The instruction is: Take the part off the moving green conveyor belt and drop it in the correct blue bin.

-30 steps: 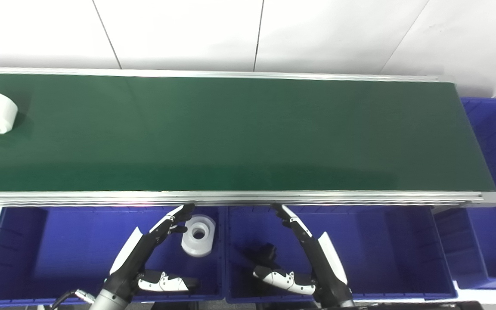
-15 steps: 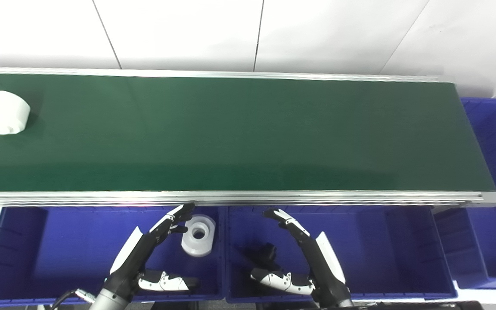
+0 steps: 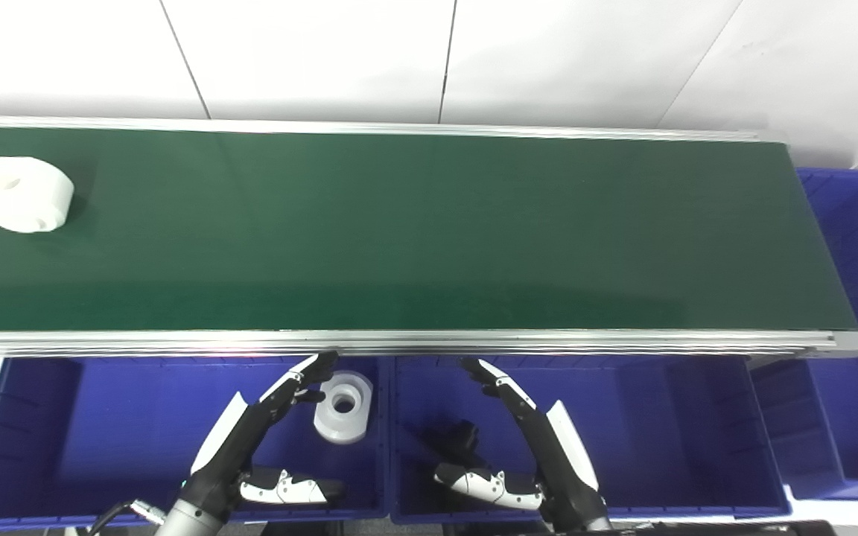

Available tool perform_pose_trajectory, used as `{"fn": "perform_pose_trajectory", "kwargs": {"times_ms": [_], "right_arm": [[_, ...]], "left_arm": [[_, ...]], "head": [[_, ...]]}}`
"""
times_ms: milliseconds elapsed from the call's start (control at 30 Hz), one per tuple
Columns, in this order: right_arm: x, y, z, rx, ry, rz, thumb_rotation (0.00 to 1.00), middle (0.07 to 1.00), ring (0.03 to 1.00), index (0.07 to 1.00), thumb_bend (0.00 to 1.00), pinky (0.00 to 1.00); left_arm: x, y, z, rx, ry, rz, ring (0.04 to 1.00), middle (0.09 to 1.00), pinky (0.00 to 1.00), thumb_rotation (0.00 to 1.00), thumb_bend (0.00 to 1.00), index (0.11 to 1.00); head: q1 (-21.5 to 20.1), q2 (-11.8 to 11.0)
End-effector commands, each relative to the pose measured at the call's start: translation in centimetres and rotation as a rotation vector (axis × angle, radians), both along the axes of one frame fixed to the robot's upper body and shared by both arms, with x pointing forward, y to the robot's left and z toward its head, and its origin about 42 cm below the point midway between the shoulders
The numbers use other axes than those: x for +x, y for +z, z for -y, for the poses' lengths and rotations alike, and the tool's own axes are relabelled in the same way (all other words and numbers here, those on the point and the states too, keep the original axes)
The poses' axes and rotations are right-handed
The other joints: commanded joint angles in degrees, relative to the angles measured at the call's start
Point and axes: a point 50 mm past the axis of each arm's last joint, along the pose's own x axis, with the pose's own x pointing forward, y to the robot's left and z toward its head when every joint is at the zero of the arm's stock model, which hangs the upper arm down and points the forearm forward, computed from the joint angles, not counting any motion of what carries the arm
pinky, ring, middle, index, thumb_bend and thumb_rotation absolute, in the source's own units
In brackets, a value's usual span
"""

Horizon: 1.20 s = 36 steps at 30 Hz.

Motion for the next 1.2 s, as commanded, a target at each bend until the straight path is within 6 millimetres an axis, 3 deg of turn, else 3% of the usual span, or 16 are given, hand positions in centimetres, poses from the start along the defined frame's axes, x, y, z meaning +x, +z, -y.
{"fn": "perform_pose_trajectory", "kwargs": {"times_ms": [0, 133, 200, 533, 733, 933, 1167], "right_arm": [[-0.3, 0.4, 0.6, 0.008, 0.008, 0.032, 0.38, 0.897, 0.892, 0.889, 0.66, 0.87], [-0.4, -0.4, 1.3, 0.043, 0.008, 0.035, 0.36, 0.906, 0.902, 0.896, 0.63, 0.88], [-0.5, -0.7, 1.4, 0.040, 0.011, 0.032, 0.39, 0.908, 0.886, 0.903, 0.62, 0.84], [-0.4, -1.4, 1.5, 0.025, 0.008, 0.026, 0.39, 0.896, 0.878, 0.890, 0.61, 0.82], [-0.5, -1.9, 1.5, 0.020, 0.005, 0.017, 0.39, 0.894, 0.883, 0.884, 0.61, 0.82], [-0.5, -2.2, 1.4, 0.019, 0.005, 0.009, 0.38, 0.903, 0.899, 0.885, 0.61, 0.86], [-0.5, -2.4, 1.2, 0.008, 0.004, 0.011, 0.38, 0.892, 0.881, 0.876, 0.61, 0.83]], "left_arm": [[0.0, 0.6, 0.4, -0.018, 0.000, 0.053, 0.860, 0.901, 0.78, 0.43, 0.82, 0.896], [-0.2, 0.2, 1.2, -0.009, 0.014, 0.061, 0.848, 0.891, 0.78, 0.41, 0.83, 0.878], [-0.3, 0.1, 1.4, -0.008, 0.024, 0.065, 0.832, 0.877, 0.76, 0.40, 0.85, 0.858], [-0.2, -0.6, 1.7, 0.013, 0.028, 0.071, 0.817, 0.859, 0.74, 0.37, 0.86, 0.840], [-0.3, -1.0, 1.6, 0.027, 0.031, 0.072, 0.815, 0.855, 0.74, 0.38, 0.86, 0.838], [-0.3, -1.3, 1.4, 0.027, 0.029, 0.058, 0.807, 0.849, 0.73, 0.37, 0.86, 0.830], [-0.2, -1.5, 1.4, 0.034, 0.020, 0.057, 0.804, 0.849, 0.72, 0.38, 0.85, 0.825]], "head": [[4.11, -1.72], [7.21, -4.40], [7.64, -5.45], [7.01, -7.16], [7.33, -10.13], [6.74, -11.87], [6.22, -12.87]]}}
